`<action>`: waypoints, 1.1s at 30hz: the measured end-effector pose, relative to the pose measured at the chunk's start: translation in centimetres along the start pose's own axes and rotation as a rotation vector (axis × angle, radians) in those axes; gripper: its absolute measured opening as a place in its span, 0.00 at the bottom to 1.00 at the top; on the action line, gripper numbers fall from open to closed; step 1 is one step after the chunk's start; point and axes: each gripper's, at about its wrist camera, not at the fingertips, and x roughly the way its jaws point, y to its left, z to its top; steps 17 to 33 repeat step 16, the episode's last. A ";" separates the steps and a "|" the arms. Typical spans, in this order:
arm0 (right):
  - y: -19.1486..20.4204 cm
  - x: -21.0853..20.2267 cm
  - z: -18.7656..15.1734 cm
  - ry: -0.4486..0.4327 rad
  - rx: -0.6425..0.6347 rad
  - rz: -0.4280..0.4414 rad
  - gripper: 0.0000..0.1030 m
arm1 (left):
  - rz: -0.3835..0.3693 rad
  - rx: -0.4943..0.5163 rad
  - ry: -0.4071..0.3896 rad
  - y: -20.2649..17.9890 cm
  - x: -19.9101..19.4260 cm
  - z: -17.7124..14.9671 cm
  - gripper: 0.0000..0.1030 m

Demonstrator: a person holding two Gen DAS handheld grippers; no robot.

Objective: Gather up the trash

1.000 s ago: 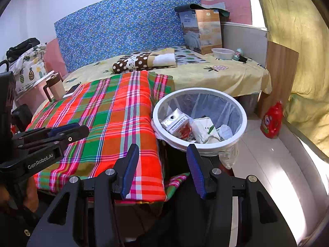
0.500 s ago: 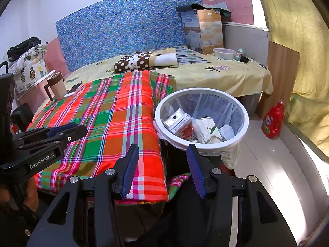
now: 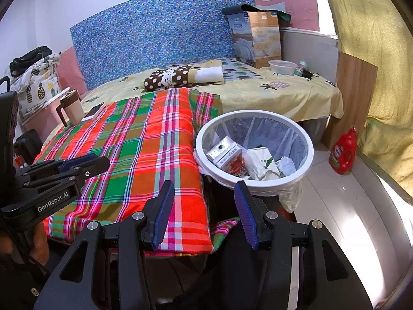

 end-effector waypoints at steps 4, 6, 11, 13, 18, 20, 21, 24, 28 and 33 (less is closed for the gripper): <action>0.0 0.0 0.0 0.000 0.000 0.000 0.49 | -0.004 -0.001 -0.001 0.0 -0.1 0.0 0.24; 0.0 0.0 0.0 0.000 0.001 0.000 0.49 | -0.014 -0.003 -0.003 0.0 -0.1 0.0 0.24; 0.2 0.0 0.0 0.001 0.000 0.002 0.49 | -0.022 0.005 0.003 -0.2 0.1 0.0 0.24; 0.2 0.0 0.0 0.001 0.001 0.001 0.49 | -0.020 0.006 0.003 -0.2 0.1 -0.1 0.24; 0.2 0.0 0.0 0.001 0.000 0.001 0.49 | -0.019 0.004 0.005 -0.2 0.2 -0.1 0.24; 0.2 0.0 0.0 0.001 0.000 0.001 0.49 | -0.019 0.004 0.005 -0.2 0.2 -0.1 0.24; 0.2 0.0 0.0 0.001 0.000 0.001 0.49 | -0.019 0.004 0.005 -0.2 0.2 -0.1 0.24; 0.2 0.0 0.0 0.001 0.000 0.001 0.49 | -0.019 0.004 0.005 -0.2 0.2 -0.1 0.24; 0.2 0.0 0.0 0.001 0.000 0.001 0.49 | -0.019 0.004 0.005 -0.2 0.2 -0.1 0.24; 0.2 0.0 0.0 0.001 0.000 0.001 0.49 | -0.019 0.004 0.005 -0.2 0.2 -0.1 0.24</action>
